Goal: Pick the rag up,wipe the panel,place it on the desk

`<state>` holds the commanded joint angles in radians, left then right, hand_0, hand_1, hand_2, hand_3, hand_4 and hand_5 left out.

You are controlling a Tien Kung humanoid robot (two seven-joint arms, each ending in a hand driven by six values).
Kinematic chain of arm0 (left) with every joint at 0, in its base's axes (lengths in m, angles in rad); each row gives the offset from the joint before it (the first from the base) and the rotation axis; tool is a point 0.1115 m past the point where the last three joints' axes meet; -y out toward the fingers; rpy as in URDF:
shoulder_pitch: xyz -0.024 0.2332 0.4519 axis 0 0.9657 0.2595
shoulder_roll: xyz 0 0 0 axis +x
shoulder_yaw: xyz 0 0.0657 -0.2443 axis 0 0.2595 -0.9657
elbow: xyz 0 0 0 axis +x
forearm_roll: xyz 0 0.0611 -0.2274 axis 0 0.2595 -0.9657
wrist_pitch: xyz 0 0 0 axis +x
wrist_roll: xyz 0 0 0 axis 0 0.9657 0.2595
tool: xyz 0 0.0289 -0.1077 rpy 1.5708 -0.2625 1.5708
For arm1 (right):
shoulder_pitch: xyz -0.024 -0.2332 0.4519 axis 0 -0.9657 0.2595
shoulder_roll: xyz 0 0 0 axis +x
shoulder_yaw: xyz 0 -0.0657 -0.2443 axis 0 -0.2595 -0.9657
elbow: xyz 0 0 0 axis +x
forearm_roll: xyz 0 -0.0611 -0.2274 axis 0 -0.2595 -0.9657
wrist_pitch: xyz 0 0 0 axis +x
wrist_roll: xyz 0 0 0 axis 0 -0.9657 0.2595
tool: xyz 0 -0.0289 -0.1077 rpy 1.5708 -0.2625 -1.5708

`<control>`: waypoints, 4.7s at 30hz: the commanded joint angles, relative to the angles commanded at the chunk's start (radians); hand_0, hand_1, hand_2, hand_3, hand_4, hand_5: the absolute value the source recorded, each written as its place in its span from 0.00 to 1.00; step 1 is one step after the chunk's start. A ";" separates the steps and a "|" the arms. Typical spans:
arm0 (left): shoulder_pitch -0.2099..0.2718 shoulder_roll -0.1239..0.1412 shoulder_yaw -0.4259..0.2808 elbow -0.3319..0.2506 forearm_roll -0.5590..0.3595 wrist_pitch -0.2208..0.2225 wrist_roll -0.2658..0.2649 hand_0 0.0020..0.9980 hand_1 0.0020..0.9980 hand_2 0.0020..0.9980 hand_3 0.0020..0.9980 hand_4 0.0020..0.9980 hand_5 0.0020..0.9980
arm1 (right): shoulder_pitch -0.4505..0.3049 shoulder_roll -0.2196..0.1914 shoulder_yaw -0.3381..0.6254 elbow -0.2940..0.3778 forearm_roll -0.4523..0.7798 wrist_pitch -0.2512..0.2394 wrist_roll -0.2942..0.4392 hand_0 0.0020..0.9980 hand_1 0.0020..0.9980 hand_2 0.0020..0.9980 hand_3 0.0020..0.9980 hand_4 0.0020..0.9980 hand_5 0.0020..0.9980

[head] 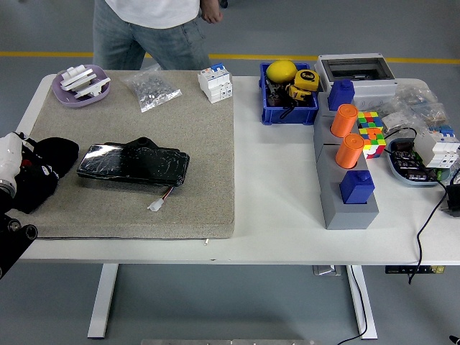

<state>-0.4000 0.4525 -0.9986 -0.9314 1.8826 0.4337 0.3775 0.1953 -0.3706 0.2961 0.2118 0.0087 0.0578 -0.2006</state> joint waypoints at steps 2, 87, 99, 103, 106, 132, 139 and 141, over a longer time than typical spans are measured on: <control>0.001 0.002 -0.006 -0.008 -0.008 -0.005 -0.002 0.44 0.59 0.59 0.58 0.97 0.21 | 0.000 0.000 0.001 0.000 -0.002 -0.001 0.000 0.71 0.56 0.65 0.64 1.00 0.58; 0.202 0.092 -0.332 -0.651 -0.320 -0.031 -0.090 0.43 0.58 0.64 0.66 1.00 0.45 | -0.010 0.013 -0.011 -0.009 0.003 -0.001 0.004 0.71 0.55 0.65 0.64 1.00 0.57; 0.199 0.099 -0.339 -0.652 -0.314 -0.033 -0.094 0.43 0.58 0.63 0.66 1.00 0.45 | -0.009 0.019 -0.037 -0.011 0.030 0.002 0.016 0.71 0.55 0.65 0.64 1.00 0.57; 0.193 0.100 -0.338 -0.637 -0.331 -0.030 -0.108 0.43 0.58 0.63 0.66 1.00 0.44 | -0.010 0.021 -0.037 -0.012 0.031 0.002 0.017 0.71 0.55 0.65 0.64 1.00 0.57; 0.194 0.098 -0.344 -0.629 -0.345 -0.029 -0.119 0.43 0.58 0.63 0.66 1.00 0.44 | -0.009 0.023 -0.043 -0.012 0.037 0.002 0.020 0.71 0.55 0.65 0.64 1.00 0.57; 0.206 0.092 -0.376 -0.616 -0.380 -0.030 -0.145 0.43 0.58 0.63 0.65 1.00 0.44 | -0.010 0.027 -0.019 -0.013 0.015 -0.002 0.011 0.71 0.55 0.65 0.64 1.00 0.57; 0.209 0.094 -0.375 -0.616 -0.380 -0.034 -0.143 0.42 0.58 0.63 0.65 1.00 0.44 | -0.012 0.027 -0.024 -0.013 0.021 -0.002 0.013 0.71 0.55 0.65 0.64 1.00 0.57; 0.210 0.093 -0.375 -0.616 -0.381 -0.034 -0.143 0.42 0.58 0.63 0.65 1.00 0.44 | -0.012 0.027 -0.024 -0.013 0.021 -0.002 0.013 0.71 0.55 0.65 0.64 1.00 0.57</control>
<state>-0.1901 0.5457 -1.3736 -1.5474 1.5018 0.3995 0.2345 0.1830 -0.3432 0.2722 0.1990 0.0296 0.0562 -0.1872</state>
